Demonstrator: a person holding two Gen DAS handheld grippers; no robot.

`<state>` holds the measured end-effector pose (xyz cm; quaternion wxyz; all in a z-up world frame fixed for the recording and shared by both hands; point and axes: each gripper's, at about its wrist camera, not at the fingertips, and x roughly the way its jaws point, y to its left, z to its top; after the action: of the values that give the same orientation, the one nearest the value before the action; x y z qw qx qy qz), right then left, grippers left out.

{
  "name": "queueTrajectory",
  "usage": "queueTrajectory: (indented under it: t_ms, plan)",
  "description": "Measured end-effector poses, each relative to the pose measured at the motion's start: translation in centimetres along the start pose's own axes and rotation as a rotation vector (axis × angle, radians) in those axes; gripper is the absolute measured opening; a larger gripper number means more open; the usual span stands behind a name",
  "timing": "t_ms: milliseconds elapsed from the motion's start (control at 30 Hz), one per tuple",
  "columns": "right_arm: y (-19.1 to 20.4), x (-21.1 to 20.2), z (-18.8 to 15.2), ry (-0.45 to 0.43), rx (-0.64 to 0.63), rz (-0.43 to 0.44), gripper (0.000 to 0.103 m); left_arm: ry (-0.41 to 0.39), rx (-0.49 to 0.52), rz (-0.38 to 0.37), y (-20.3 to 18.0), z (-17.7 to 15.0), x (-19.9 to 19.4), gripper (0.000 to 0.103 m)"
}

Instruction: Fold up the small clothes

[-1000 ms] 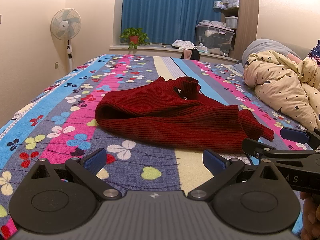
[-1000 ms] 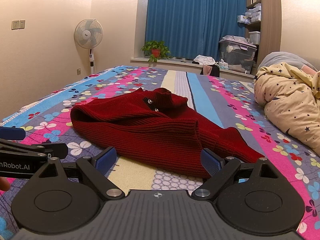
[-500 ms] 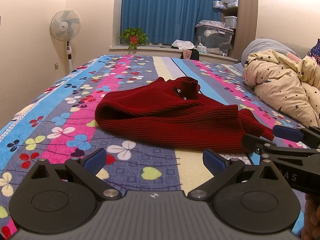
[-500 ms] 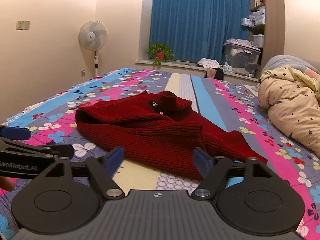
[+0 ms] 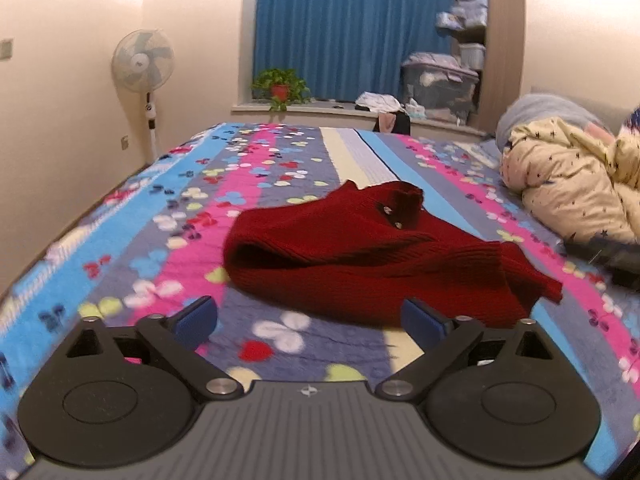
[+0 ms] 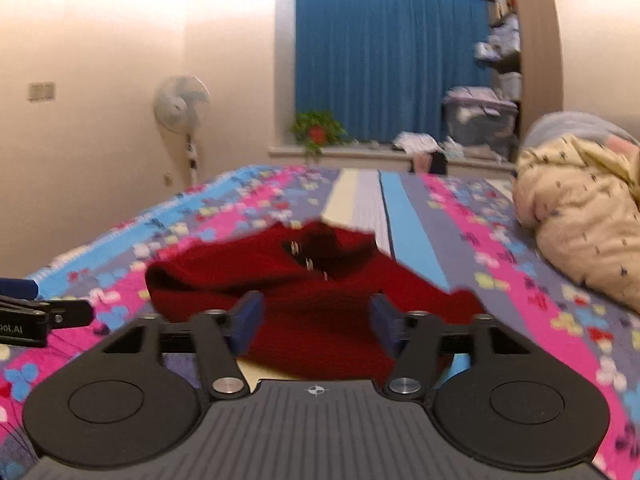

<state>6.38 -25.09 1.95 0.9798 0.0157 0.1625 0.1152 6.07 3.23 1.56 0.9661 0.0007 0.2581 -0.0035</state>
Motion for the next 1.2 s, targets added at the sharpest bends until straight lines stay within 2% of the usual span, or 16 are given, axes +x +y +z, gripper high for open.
queueTrajectory:
  t_ms: [33, 167, 267, 300, 333, 400, 567, 700, 733, 800, 833, 867, 933, 1000, 1067, 1200]
  plan:
    - [-0.9, 0.1, 0.8, -0.019, -0.007, 0.015, 0.082, -0.003, 0.041, 0.001, 0.8, 0.7, 0.3, 0.086]
    - [-3.8, 3.0, 2.4, 0.002, -0.069, -0.031, 0.087, -0.04, 0.195, 0.003, 3.8, 3.0, 2.3, 0.071]
    - [-5.5, 6.7, 1.0, 0.079, -0.035, -0.084, 0.087, -0.058, 0.155, 0.014, 6.8, 2.2, 4.8, 0.061]
    - [-5.8, 8.0, 0.0, 0.116, -0.02, -0.089, 0.087, -0.016, 0.133, 0.026, 7.4, 1.6, 6.0, 0.051]
    - [-6.0, 9.4, -1.0, 0.172, -0.018, -0.089, 0.087, 0.074, 0.125, 0.06, 7.7, 1.4, 7.5, 0.033]
    - [-5.2, 12.1, -2.4, 0.292, -0.1, -0.079, 0.083, 0.096, 0.074, 0.095, 8.1, 1.6, 8.6, 0.03]
    - [-3.3, 16.2, -4.2, 0.368, -0.183, 0.007, 0.084, 0.111, 0.053, 0.098, 8.8, 2.1, 10.4, 0.033]
    - [-1.5, 18.8, -5.4, 0.366, -0.274, -0.039, 0.084, 0.117, 0.063, 0.122, 9.1, 1.8, 10.4, 0.033]
    - [-1.3, 19.2, -5.6, 0.362, -0.276, -0.027, 0.081, 0.119, 0.058, 0.127, 9.2, 1.8, 10.3, 0.033]
    - [-0.5, 19.3, -5.9, 0.336, -0.309, -0.026, 0.052, 0.127, 0.039, 0.14, 9.7, 1.6, 10.4, 0.033]
    - [-0.4, 18.9, -5.8, 0.323, -0.32, -0.04, 0.022, 0.13, 0.027, 0.146, 10.0, 1.7, 10.4, 0.033]
    - [-0.5, 18.3, -5.4, 0.317, -0.299, -0.017, 0.006, 0.132, 0.01, 0.152, 10.4, 1.7, 10.3, 0.033]
    - [-0.6, 16.1, -4.3, 0.284, -0.265, 0.077, 0.006, 0.132, -0.02, 0.157, 10.9, 1.7, 10.1, 0.033]
    - [0.5, 12.7, -3.7, 0.244, -0.345, 0.171, 0.006, 0.131, -0.038, 0.158, 11.2, 1.8, 9.7, 0.033]
    - [1.7, 9.5, -3.2, 0.247, -0.33, 0.306, 0.006, 0.126, -0.049, 0.148, 11.3, 1.9, 9.2, 0.033]
    - [6.0, 3.1, -4.0, 0.229, -0.401, 0.52, 0.005, 0.11, -0.057, 0.115, 11.0, 1.9, 8.2, 0.033]
